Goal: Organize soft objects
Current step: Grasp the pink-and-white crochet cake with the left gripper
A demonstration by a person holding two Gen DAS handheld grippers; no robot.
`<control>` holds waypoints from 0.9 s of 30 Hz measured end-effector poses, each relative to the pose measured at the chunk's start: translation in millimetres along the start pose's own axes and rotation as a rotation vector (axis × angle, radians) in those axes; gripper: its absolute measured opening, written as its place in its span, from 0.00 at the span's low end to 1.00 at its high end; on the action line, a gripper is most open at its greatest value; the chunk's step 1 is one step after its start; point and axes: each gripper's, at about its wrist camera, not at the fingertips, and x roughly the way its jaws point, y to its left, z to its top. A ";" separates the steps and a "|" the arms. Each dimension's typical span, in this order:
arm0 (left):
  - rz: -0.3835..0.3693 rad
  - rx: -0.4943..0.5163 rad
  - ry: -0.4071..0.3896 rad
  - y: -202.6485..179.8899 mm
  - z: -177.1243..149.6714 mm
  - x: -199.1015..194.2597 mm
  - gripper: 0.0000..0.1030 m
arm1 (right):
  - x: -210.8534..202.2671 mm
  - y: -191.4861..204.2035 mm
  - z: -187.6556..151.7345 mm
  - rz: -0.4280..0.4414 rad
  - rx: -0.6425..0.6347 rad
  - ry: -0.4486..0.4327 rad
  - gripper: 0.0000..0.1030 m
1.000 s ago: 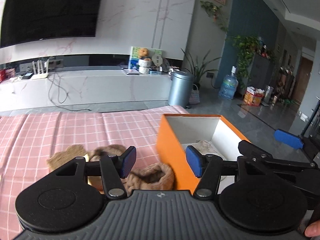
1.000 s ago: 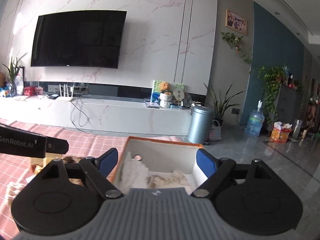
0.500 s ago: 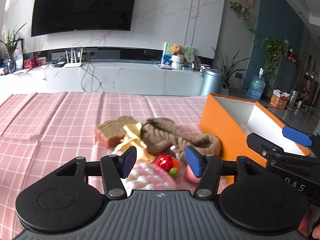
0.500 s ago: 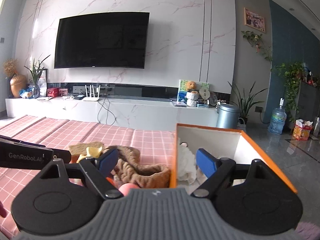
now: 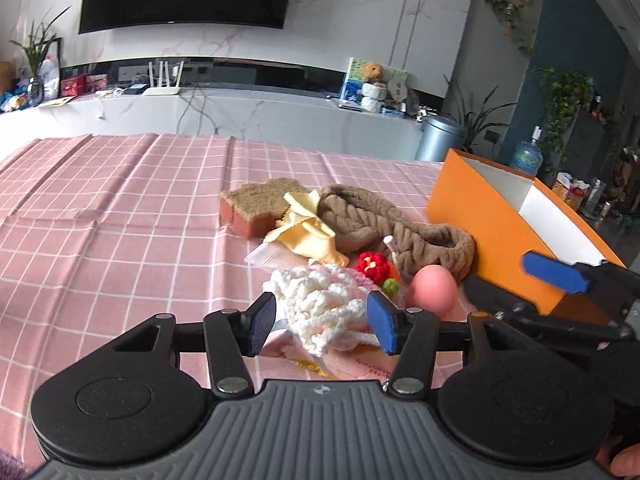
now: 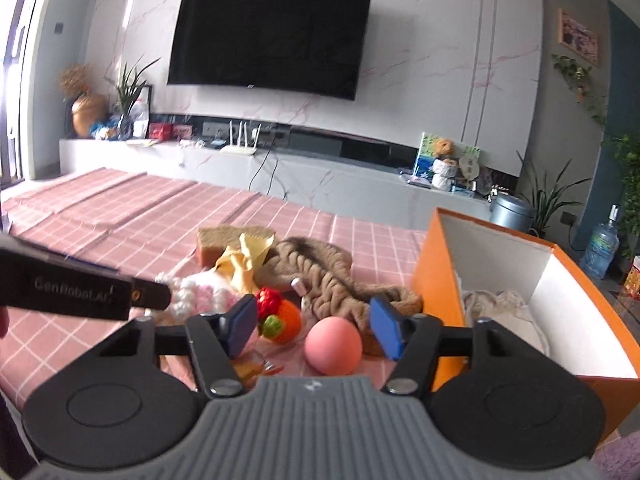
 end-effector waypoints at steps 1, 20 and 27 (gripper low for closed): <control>-0.005 0.014 0.014 -1.0 1.2 3.2 0.67 | 4.0 1.6 -0.4 0.000 -0.010 0.017 0.52; -0.062 -0.170 0.141 17.8 7.5 61.5 0.81 | 82.8 20.5 -6.6 0.113 -0.074 0.160 0.35; -0.054 -0.064 0.095 0.5 6.0 61.6 0.60 | 89.6 25.0 -11.0 0.123 -0.072 0.169 0.32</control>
